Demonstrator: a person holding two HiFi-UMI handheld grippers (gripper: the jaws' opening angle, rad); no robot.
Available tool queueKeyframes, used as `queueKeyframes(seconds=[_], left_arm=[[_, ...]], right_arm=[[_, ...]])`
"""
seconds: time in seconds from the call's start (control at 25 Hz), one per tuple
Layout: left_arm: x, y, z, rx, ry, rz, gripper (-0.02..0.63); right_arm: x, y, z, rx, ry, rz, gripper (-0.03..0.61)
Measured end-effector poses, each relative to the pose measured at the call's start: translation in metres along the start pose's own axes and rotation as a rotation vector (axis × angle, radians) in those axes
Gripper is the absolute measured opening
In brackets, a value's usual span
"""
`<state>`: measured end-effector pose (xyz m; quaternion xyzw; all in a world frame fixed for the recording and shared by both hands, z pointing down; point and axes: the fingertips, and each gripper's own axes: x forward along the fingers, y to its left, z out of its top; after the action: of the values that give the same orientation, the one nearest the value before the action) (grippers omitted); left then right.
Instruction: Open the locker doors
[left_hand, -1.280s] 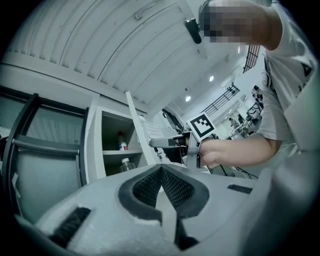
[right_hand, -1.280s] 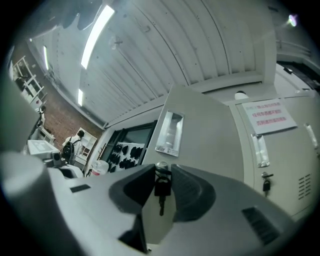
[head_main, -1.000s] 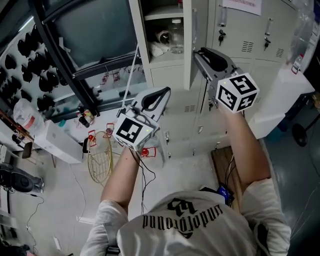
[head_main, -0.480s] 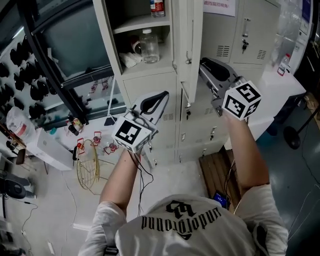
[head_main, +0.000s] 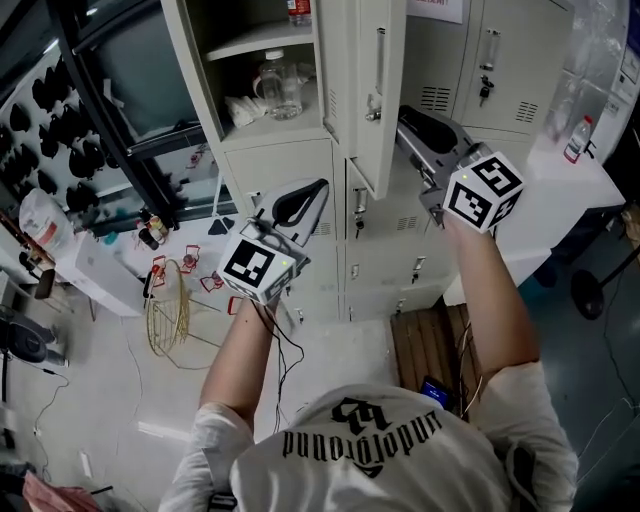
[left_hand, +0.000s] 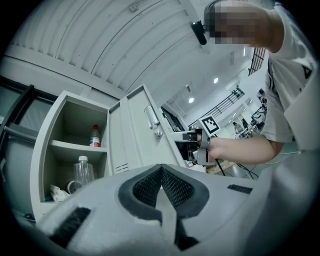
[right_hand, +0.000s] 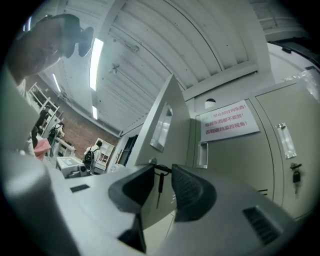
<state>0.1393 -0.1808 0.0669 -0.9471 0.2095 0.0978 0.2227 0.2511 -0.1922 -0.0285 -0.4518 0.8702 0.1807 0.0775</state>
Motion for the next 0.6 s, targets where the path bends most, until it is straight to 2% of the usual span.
queueKeyframes(seconds=[0.16,0.32,0.48,0.6], left_arm=[[-0.003,-0.003,0.001,0.006,0.013,0.014,0.006],[-0.009,-0.012,-0.001,0.003,0.035,-0.009,0.006],[-0.020,-0.023,-0.015,-0.018,0.057,-0.034,0.006],[-0.027,-0.027,-0.029,-0.057,0.070,-0.042,0.008]], right_arm=[[0.001,0.001,-0.001,0.007,-0.004,0.017,0.117],[-0.003,0.002,-0.002,0.035,-0.005,0.024,0.128],[-0.024,0.000,-0.016,0.064,-0.012,-0.030,0.161],[-0.043,0.005,-0.044,0.071,0.014,-0.081,0.169]])
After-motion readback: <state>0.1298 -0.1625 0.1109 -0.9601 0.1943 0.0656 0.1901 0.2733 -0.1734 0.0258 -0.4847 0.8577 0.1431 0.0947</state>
